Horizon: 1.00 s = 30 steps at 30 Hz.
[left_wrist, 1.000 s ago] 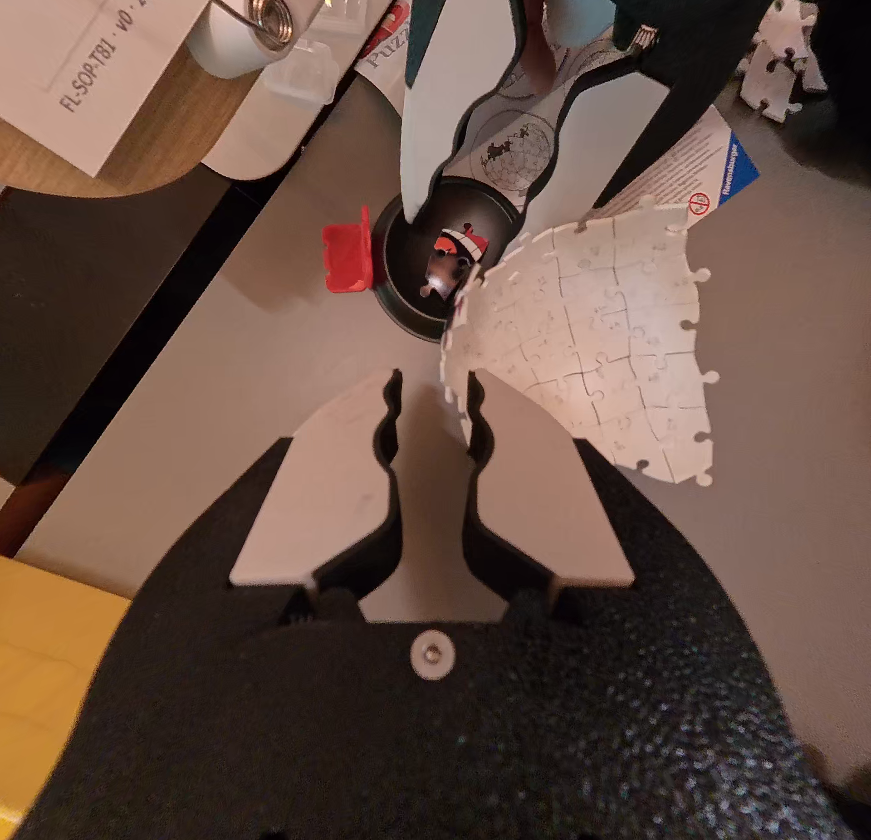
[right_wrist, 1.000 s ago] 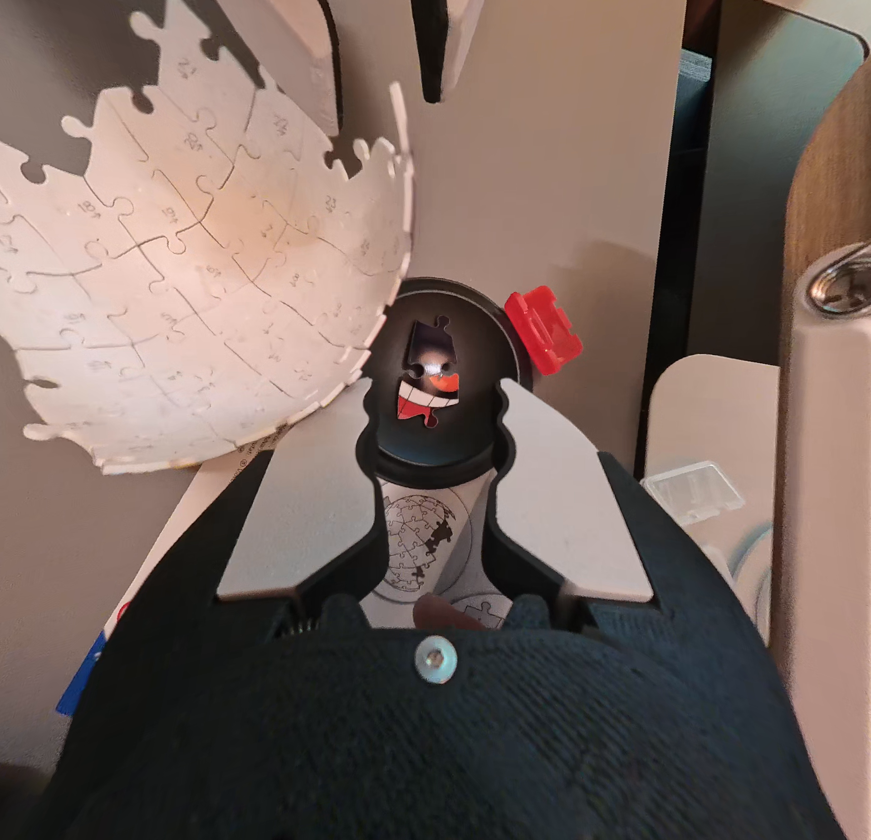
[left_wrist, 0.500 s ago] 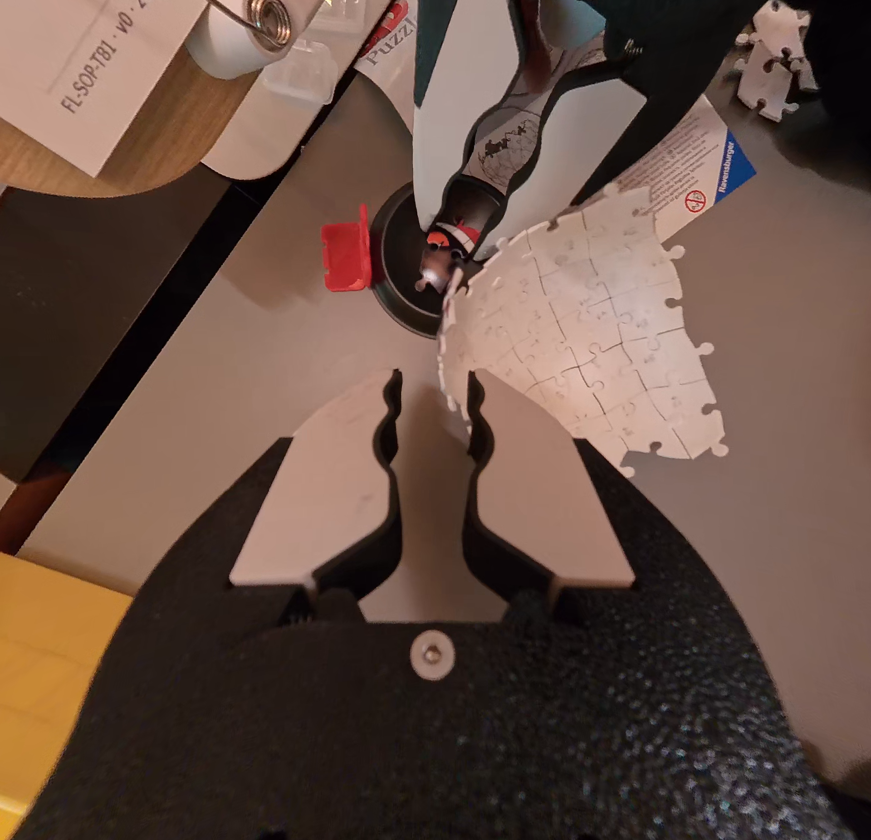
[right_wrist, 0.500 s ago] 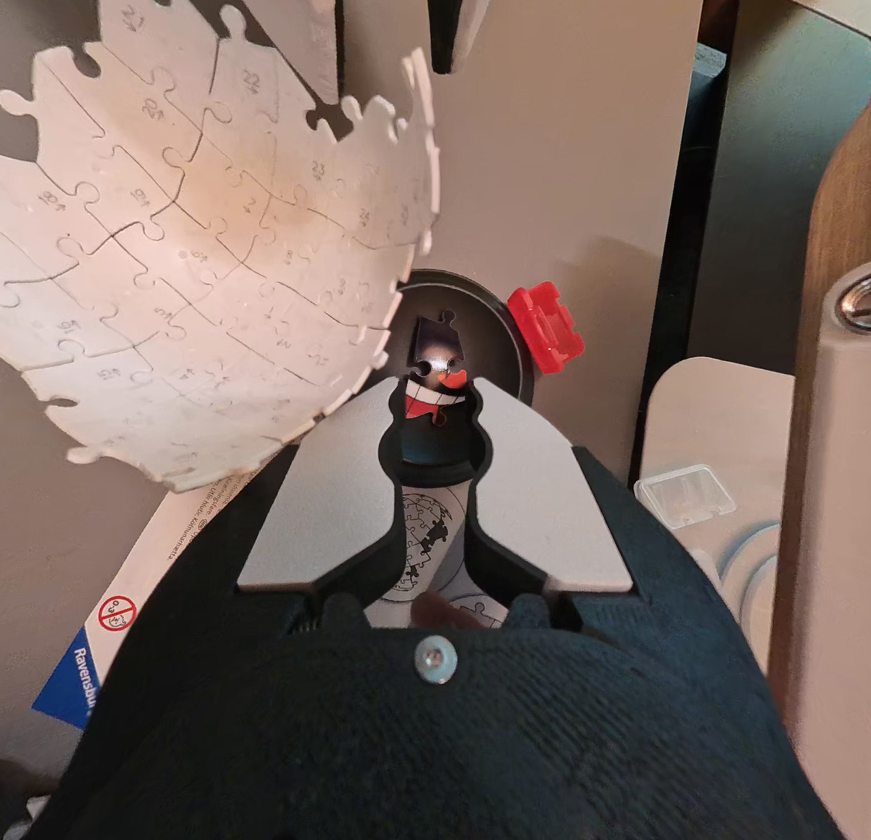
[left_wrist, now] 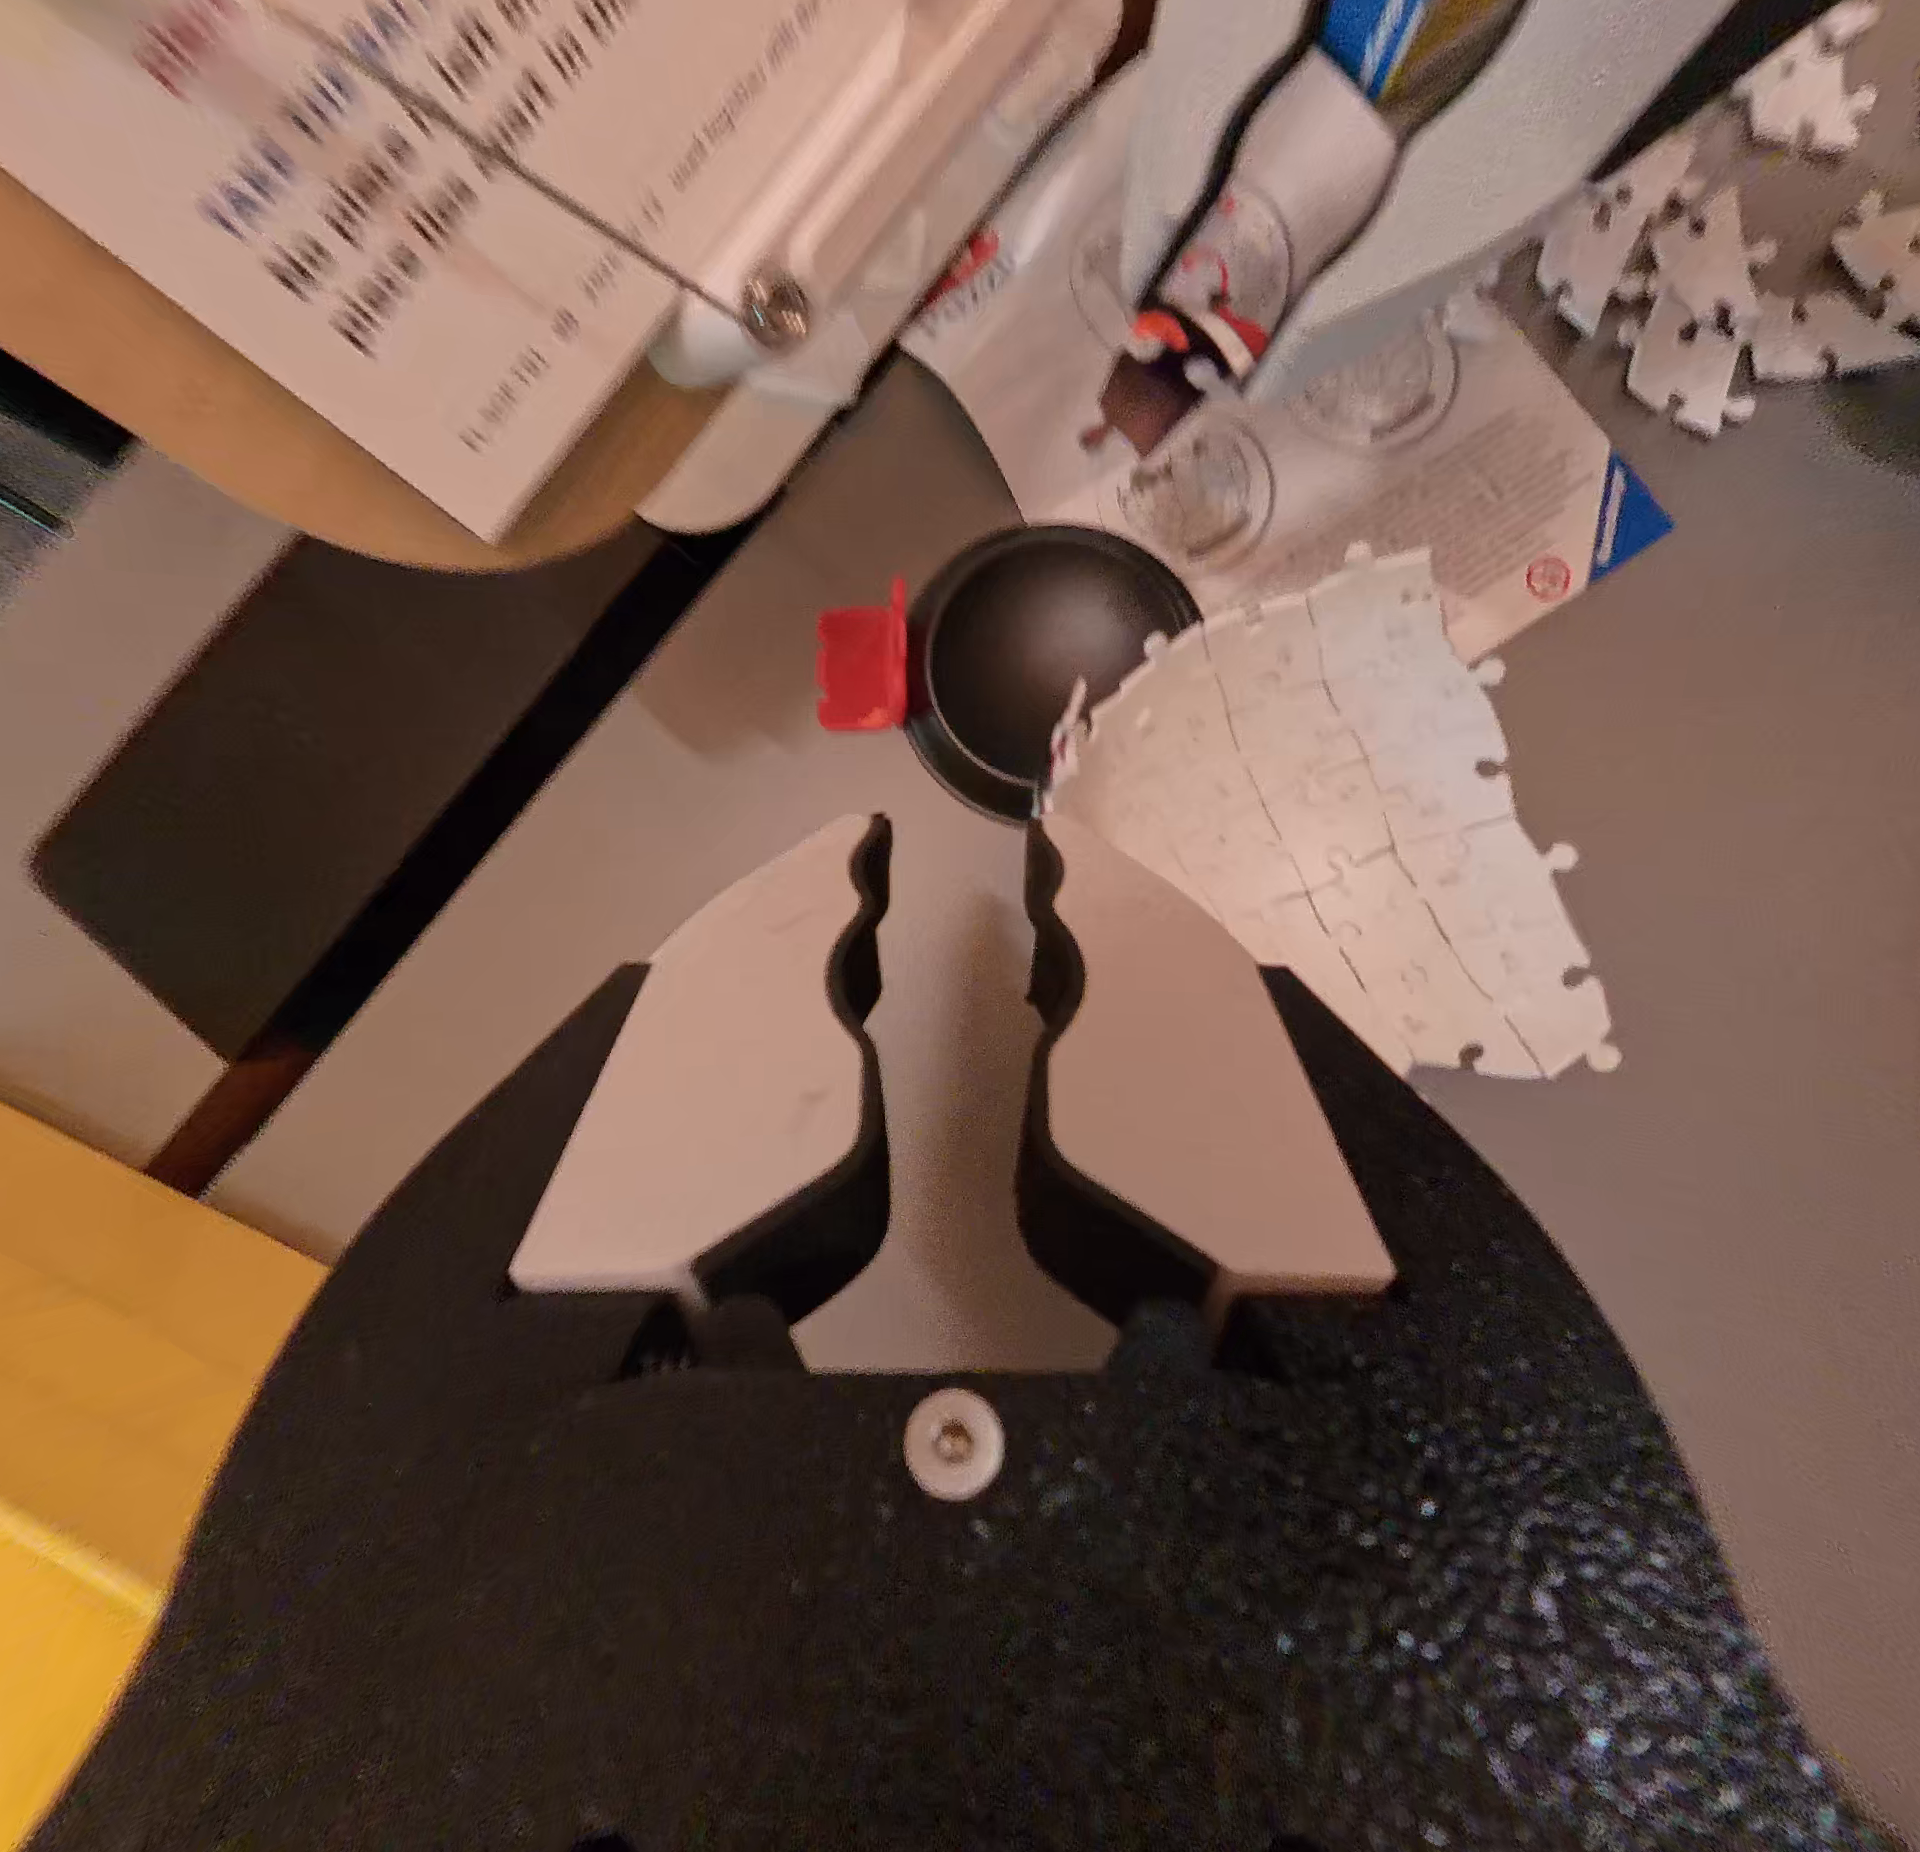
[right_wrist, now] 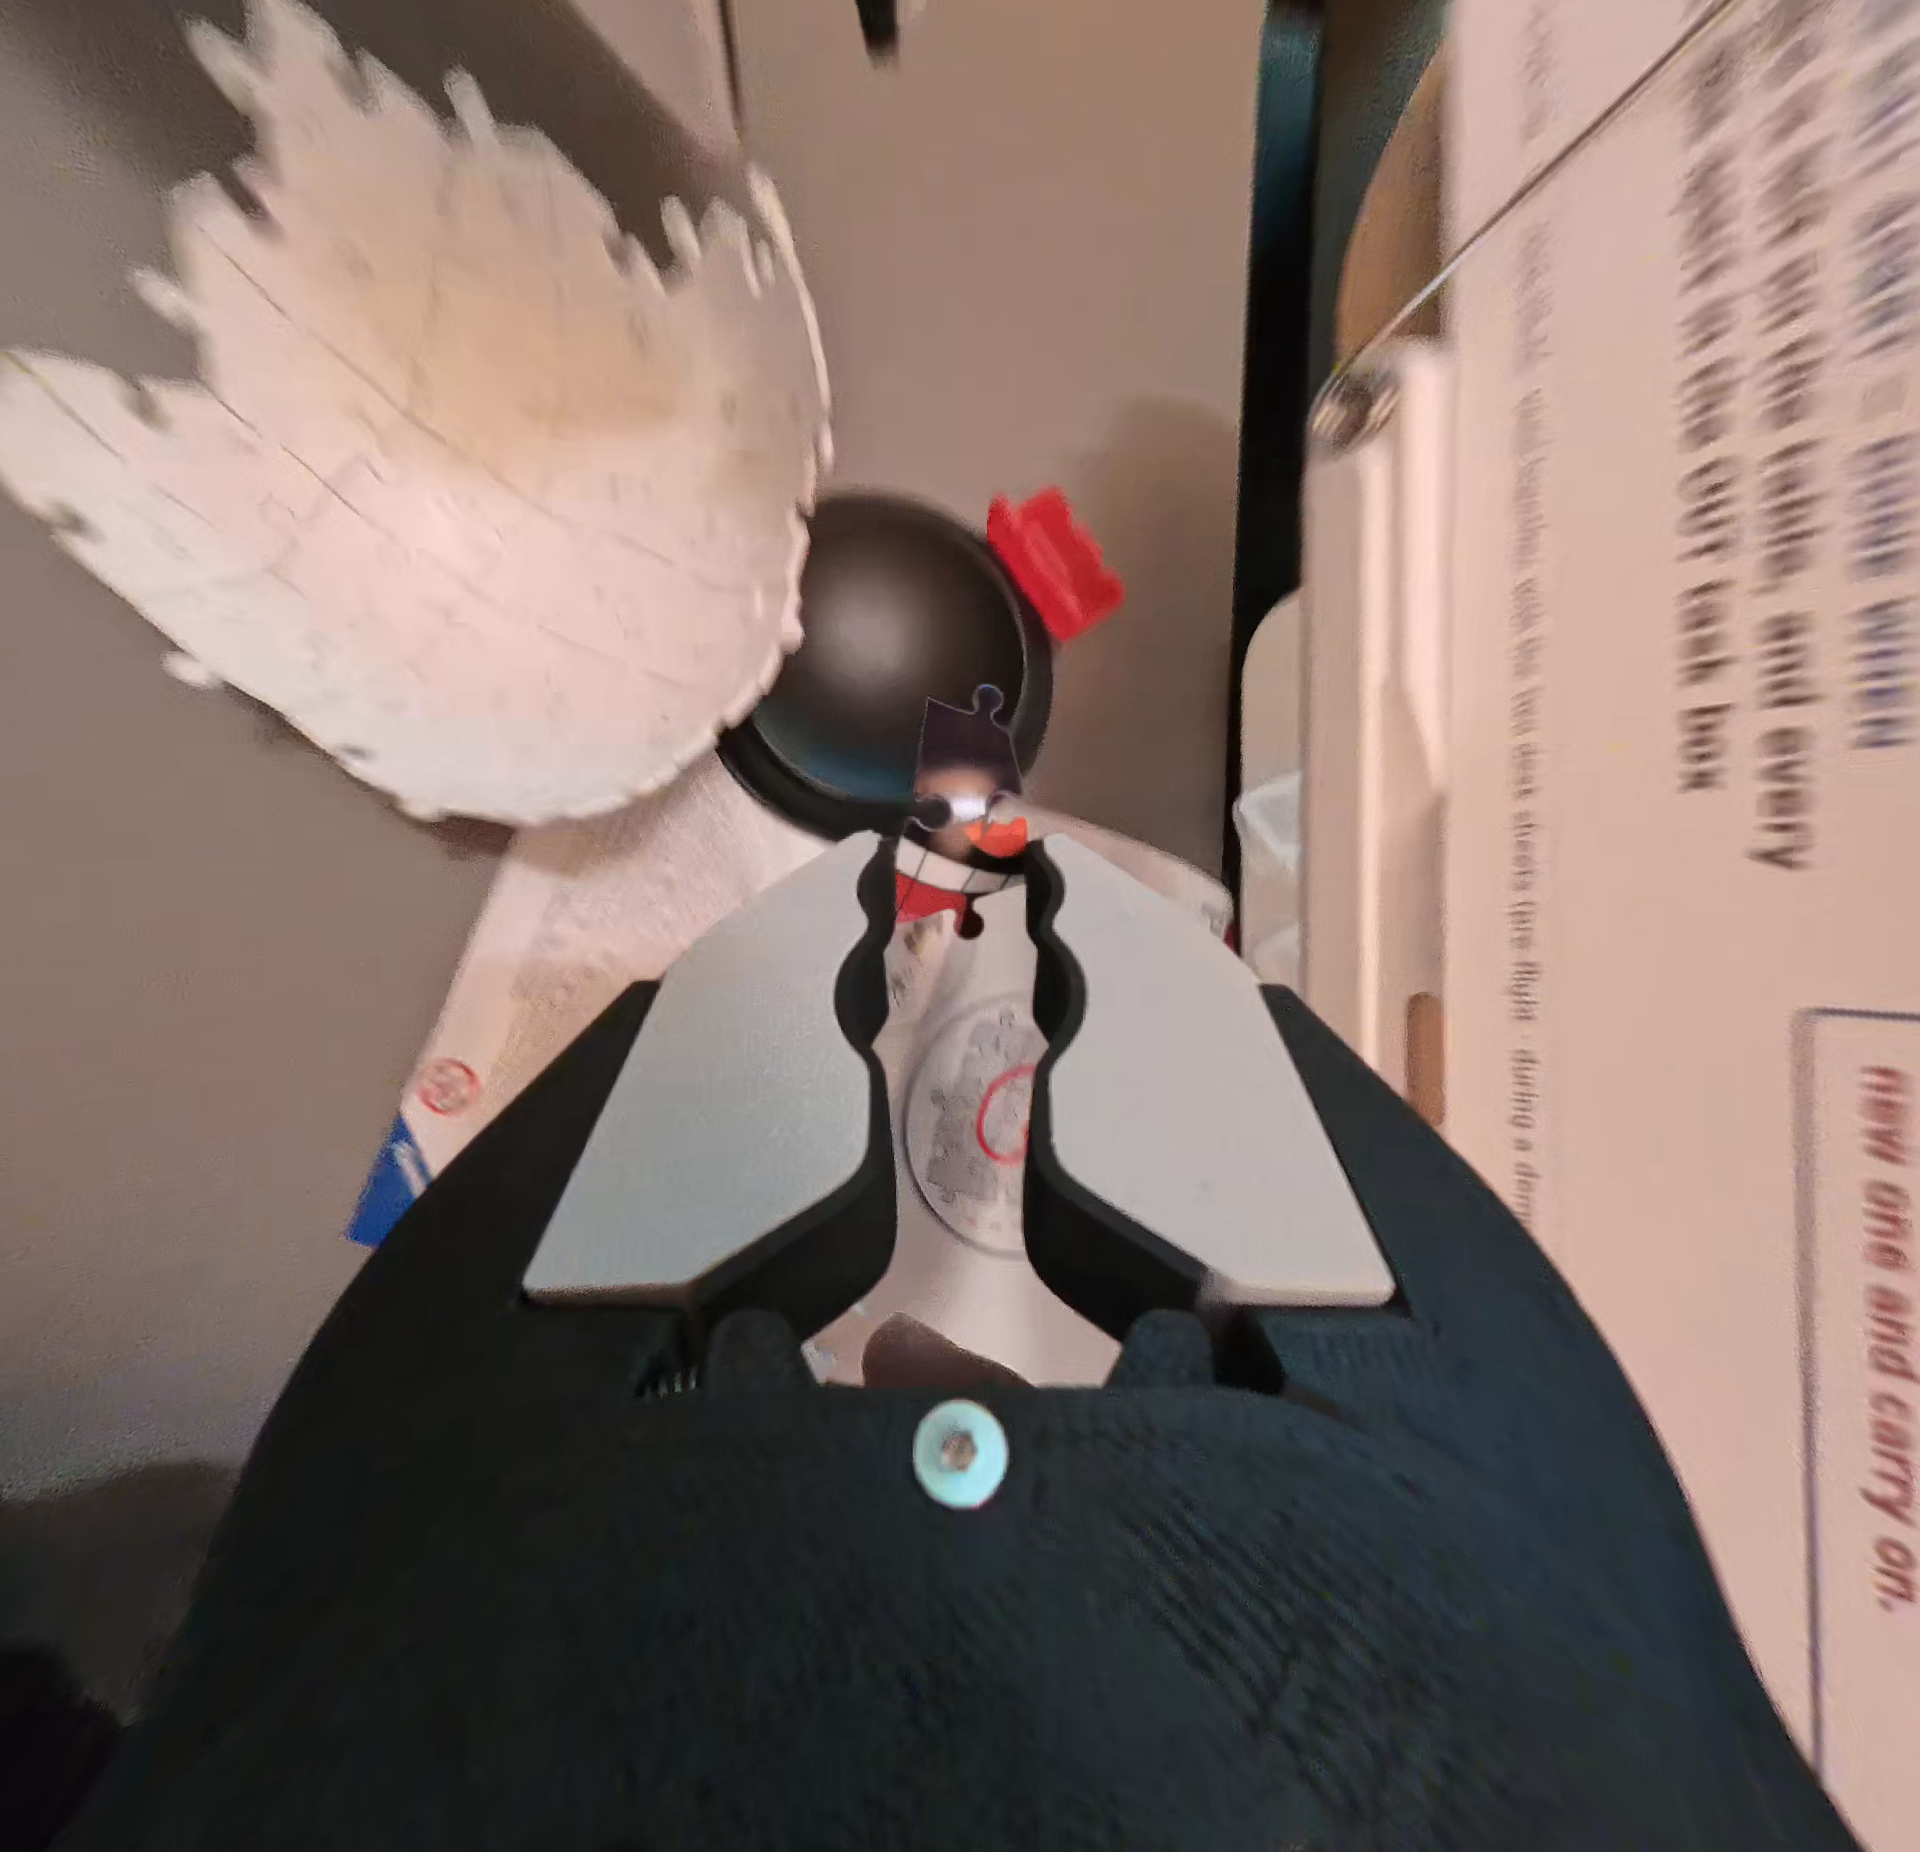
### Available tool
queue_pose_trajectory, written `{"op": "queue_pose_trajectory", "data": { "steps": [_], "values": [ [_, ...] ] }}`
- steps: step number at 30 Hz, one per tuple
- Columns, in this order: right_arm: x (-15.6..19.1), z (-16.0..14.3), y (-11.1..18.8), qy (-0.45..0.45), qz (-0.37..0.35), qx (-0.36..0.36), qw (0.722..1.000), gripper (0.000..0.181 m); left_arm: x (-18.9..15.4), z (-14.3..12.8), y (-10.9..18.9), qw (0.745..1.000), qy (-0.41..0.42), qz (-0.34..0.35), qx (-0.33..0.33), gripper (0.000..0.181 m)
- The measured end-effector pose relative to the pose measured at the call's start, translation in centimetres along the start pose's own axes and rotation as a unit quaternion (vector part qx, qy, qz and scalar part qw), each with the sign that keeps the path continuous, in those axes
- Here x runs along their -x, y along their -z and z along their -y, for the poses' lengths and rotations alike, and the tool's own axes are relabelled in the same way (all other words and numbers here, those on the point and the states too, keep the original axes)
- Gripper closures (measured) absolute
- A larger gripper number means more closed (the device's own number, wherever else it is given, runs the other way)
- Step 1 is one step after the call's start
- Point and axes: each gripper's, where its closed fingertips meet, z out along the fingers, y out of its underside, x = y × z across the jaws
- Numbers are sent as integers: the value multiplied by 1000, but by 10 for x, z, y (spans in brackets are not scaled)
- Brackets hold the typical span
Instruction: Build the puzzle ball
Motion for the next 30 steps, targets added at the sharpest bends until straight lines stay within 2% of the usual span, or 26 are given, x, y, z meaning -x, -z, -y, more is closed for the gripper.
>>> {"op": "queue_pose_trajectory", "data": {
  "steps": [2,5,8,11,13,17,21,24,28,29,30],
  "values": [
    [7,33,20,-25,35,-121,992,158,2,18,9,999,-10,16,-47,159],
    [12,76,53,-67,96,-292,949,157,-9,47,26,991,-38,15,-128,159],
    [17,97,74,-116,182,-399,891,158,-23,71,39,977,-70,6,-201,166],
    [16,110,91,-162,253,-467,831,158,-36,80,43,968,-90,-12,-232,165],
    [21,113,94,-180,300,-476,807,158,-37,86,46,963,-90,-13,-255,163],
    [26,119,96,-188,336,-485,785,158,-48,95,62,946,-96,-47,-305,159],
    [36,125,102,-186,380,-493,760,158,-47,102,79,931,-97,-42,-351,163],
    [42,128,102,-185,400,-488,754,158,-56,104,85,921,-110,-63,-369,174],
    [40,126,97,-194,402,-483,753,159,-55,102,85,924,-123,-55,-358,180],
    [34,124,93,-210,386,-481,759,169,-55,103,87,923,-121,-56,-362,180],
    [31,123,90,-216,377,-482,761,170,-53,103,86,926,-118,-49,-356,180]
  ]
}}
